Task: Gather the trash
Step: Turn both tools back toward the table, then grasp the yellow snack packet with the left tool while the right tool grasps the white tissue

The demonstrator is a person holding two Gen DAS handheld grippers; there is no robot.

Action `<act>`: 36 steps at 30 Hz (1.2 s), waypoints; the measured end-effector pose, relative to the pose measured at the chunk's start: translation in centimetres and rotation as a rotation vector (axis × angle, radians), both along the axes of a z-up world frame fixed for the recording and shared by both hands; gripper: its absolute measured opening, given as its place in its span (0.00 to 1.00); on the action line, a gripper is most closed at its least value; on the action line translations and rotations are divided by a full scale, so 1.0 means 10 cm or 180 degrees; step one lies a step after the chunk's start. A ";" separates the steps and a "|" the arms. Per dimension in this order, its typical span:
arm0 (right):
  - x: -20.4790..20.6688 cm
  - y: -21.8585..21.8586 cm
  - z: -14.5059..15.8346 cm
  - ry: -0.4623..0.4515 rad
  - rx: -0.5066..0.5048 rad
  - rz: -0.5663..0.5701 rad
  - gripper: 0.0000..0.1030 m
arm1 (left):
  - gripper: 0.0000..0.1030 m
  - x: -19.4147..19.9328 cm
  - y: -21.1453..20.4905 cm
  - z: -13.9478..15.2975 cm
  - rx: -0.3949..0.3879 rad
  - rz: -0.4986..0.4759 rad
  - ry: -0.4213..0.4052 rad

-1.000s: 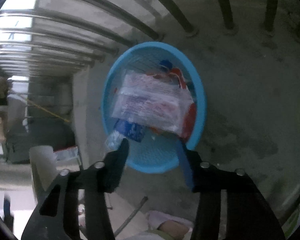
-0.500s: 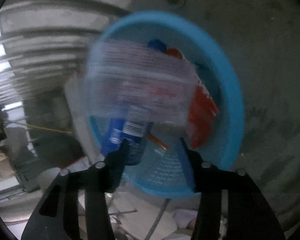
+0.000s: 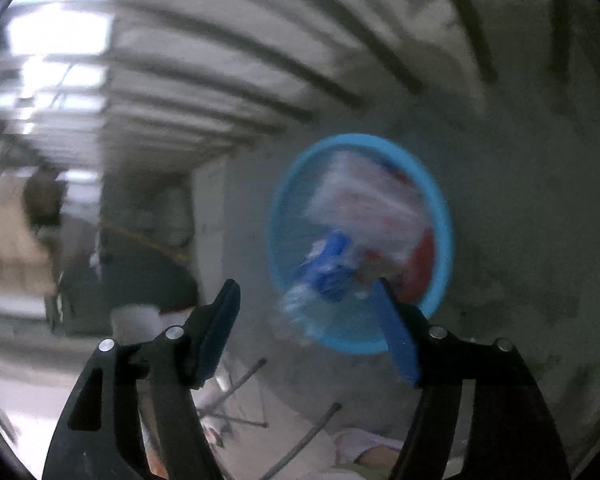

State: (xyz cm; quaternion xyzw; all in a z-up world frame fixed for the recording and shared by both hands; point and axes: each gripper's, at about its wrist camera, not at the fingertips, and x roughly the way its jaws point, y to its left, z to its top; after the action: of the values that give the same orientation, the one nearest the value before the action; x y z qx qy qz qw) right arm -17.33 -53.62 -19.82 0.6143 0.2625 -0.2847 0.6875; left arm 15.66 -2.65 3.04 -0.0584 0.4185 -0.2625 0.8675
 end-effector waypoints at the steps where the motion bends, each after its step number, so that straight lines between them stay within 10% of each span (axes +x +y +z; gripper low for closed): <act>1: 0.11 0.09 0.14 -0.0043 -0.0119 0.0136 0.70 | 0.73 0.02 0.09 0.00 -0.0010 0.0075 -0.0007; 14: 2.15 1.49 1.60 -0.0072 -0.1225 0.2187 0.78 | 0.73 0.05 0.98 -0.08 -0.0164 0.0694 -0.0038; 25: 3.25 2.75 1.82 -0.0162 -0.1191 0.3303 0.78 | 0.73 0.59 0.98 -0.33 -0.0227 0.0558 0.0159; 36: 4.08 3.34 1.74 0.0105 -0.1347 0.3569 0.75 | 0.69 1.34 0.45 -0.60 0.0435 0.0268 0.0013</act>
State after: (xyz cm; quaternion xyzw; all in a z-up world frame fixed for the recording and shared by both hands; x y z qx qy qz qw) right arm 23.46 -20.20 -2.41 0.2274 0.4949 0.0659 0.8361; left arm 29.07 1.84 -2.97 -0.0171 0.4344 -0.1964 0.8789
